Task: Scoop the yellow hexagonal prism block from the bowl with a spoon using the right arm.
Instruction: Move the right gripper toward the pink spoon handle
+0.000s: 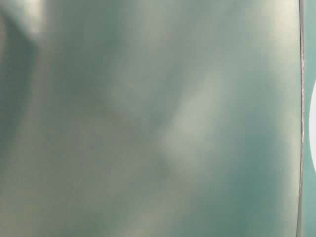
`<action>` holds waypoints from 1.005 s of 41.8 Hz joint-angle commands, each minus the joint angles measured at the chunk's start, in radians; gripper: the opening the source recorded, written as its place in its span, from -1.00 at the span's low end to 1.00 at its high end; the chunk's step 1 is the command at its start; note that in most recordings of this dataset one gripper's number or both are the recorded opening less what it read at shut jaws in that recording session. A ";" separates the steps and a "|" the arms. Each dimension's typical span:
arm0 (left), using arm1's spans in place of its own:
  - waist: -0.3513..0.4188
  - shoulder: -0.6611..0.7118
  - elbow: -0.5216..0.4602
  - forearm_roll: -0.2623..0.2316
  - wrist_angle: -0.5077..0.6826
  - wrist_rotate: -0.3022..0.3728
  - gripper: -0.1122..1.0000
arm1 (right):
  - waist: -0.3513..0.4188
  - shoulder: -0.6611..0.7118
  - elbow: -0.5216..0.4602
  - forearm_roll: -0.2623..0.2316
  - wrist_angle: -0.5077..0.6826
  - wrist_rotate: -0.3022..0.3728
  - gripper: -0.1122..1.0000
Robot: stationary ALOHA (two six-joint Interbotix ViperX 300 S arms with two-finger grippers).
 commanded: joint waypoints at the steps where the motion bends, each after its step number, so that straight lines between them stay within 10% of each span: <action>1: -0.002 0.021 -0.015 0.012 0.038 0.003 -0.81 | -0.005 0.005 -0.015 0.006 -0.002 0.000 -0.80; 25: 0.000 0.015 -0.018 0.014 0.041 -0.006 -0.81 | -0.020 0.018 -0.017 0.020 0.086 0.029 -0.77; 35: -0.002 0.012 -0.025 0.014 0.000 -0.006 -0.81 | -0.020 0.074 -0.006 0.021 0.078 0.064 0.10; 42: -0.002 0.012 -0.025 0.012 -0.006 -0.006 -0.81 | -0.017 0.143 0.008 0.025 0.038 0.071 0.14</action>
